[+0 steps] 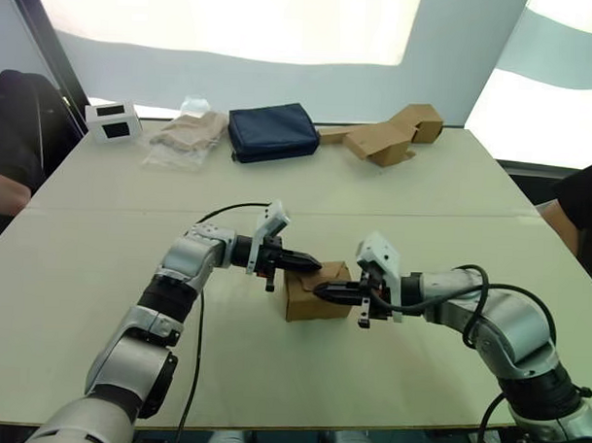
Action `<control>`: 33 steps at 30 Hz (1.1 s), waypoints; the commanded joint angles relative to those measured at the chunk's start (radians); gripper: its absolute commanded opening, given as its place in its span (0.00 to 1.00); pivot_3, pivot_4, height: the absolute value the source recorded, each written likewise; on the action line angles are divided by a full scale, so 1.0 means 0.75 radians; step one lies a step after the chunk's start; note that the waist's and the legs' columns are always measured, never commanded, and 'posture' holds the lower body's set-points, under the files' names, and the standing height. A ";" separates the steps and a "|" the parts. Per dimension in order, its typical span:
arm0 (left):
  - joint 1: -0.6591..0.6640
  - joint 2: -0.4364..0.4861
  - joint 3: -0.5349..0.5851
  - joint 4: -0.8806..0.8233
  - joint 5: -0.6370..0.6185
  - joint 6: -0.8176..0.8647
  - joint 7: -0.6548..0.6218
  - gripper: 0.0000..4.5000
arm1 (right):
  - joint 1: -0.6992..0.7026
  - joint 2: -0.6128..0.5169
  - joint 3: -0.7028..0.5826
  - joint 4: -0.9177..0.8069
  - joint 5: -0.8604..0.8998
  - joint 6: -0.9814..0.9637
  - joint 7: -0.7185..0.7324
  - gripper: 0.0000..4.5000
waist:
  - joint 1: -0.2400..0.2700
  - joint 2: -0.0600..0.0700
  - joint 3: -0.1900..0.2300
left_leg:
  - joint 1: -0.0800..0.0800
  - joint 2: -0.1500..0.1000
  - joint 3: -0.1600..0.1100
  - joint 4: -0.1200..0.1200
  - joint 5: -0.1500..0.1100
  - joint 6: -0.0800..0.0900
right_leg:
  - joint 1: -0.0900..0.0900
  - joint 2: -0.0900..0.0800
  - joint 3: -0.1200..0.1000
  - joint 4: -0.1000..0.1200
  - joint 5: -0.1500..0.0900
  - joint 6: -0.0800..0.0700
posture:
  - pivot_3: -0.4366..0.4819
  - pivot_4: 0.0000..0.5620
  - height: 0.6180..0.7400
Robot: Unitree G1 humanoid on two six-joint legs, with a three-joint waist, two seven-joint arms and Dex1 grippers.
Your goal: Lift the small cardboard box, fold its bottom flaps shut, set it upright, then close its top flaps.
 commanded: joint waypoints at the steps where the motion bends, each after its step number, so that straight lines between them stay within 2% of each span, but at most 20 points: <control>1: -0.001 0.000 0.030 -0.063 -0.034 0.020 0.003 0.01 | 0.009 -0.010 0.004 0.037 -0.028 -0.038 0.012 0.00 | 0.000 0.000 0.000 | 0.000 0.000 0.000 0.000 0.000 0.000 | 0.000 0.000 0.000 0.000 0.000 0.000 | 0.48 0.27 1.00; 17: 0.056 0.027 0.004 -0.134 -0.032 0.026 0.019 0.01 | -0.035 0.021 0.028 0.132 -0.097 -0.124 0.014 0.00 | 0.000 0.000 0.000 | 0.000 0.000 0.000 0.000 0.000 0.000 | 0.000 0.000 0.000 0.000 0.000 0.000 | 0.48 0.27 1.00; 28: 0.028 0.018 0.044 -0.131 -0.074 0.068 0.055 0.01 | -0.060 0.049 0.033 0.220 -0.145 -0.170 0.001 0.00 | 0.000 0.000 0.000 | 0.000 0.000 0.000 0.001 0.000 0.000 | 0.000 0.000 0.000 0.000 0.000 0.000 | 0.48 0.27 1.00; 33: 0.049 0.035 0.015 -0.157 -0.055 0.048 0.037 0.01 | -0.048 0.041 0.031 0.193 -0.130 -0.156 0.026 0.00 | 0.000 0.000 0.000 | 0.000 0.000 0.000 0.001 0.000 0.000 | 0.000 0.000 0.000 0.000 0.000 0.000 | 0.48 0.27 1.00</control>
